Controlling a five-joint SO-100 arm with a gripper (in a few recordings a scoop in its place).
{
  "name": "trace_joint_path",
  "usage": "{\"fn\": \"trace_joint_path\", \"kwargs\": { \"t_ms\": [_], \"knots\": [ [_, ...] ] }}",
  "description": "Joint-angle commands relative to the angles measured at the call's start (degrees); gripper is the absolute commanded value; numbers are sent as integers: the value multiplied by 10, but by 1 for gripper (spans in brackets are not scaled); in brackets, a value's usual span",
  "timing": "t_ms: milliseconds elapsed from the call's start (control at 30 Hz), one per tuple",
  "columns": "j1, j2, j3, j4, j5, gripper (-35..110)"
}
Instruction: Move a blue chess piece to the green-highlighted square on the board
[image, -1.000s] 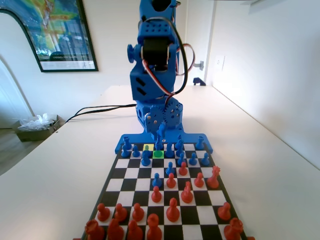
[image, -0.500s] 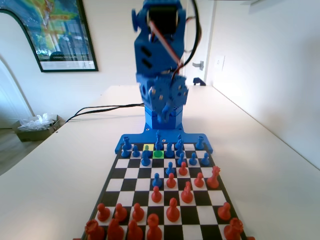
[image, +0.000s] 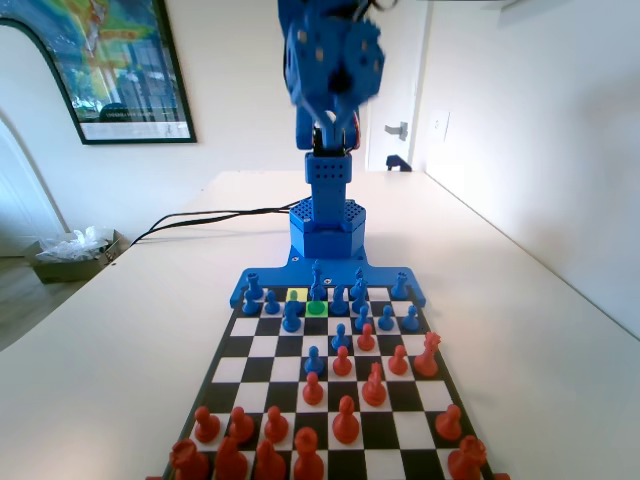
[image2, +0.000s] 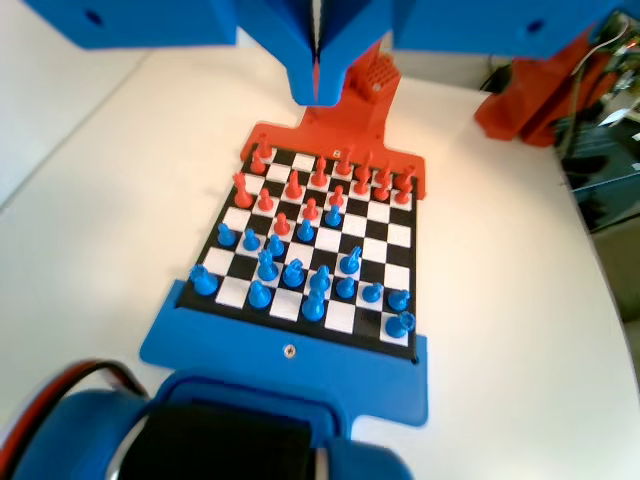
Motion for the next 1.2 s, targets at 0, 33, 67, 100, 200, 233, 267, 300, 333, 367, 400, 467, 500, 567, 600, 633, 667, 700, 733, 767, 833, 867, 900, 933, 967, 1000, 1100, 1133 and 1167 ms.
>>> {"fn": "trace_joint_path", "kwargs": {
  "t_ms": [0, 33, 67, 100, 200, 233, 267, 300, 333, 367, 400, 467, 500, 567, 600, 633, 667, 700, 733, 767, 833, 867, 900, 933, 967, 1000, 1100, 1133, 1167],
  "knots": [
    [2, 62, -18, 4, 9, 1],
    [0, 77, -10, 2, 11, 1],
    [-1, 92, 1, -1, 11, 1],
    [-4, 116, 23, -11, 13, 1],
    [-10, 160, 74, -40, 17, 1],
    [-12, 171, 89, -51, 18, 1],
    [-13, 178, 100, -60, 18, 1],
    [-13, 185, 110, -69, 18, 1],
    [-14, 190, 115, -76, 22, 1],
    [-14, 192, 120, -84, 22, 1],
    [-14, 195, 124, -91, 22, 1],
    [-14, 200, 127, -98, 22, 1],
    [-14, 204, 128, -99, 22, 1],
    [-15, 214, 128, -103, 22, 1],
    [-16, 221, 128, -105, 24, 1],
    [-17, 228, 128, -105, 24, 1],
    [-17, 230, 129, -106, 23, 1],
    [-16, 231, 129, -106, 23, 1],
    [-14, 232, 129, -106, 23, 1],
    [-11, 234, 129, -107, 23, 1],
    [-6, 241, 130, -109, 23, 1],
    [-4, 245, 130, -110, 23, 1],
    [-1, 249, 130, -112, 23, 1],
    [0, 252, 131, -112, 23, 1],
    [1, 255, 131, -113, 24, 1],
    [3, 259, 131, -114, 24, 1],
    [8, 261, 131, -114, 25, 1],
    [9, 261, 131, -114, 25, 1],
    [10, 261, 131, -114, 25, 1]
  ]
}}
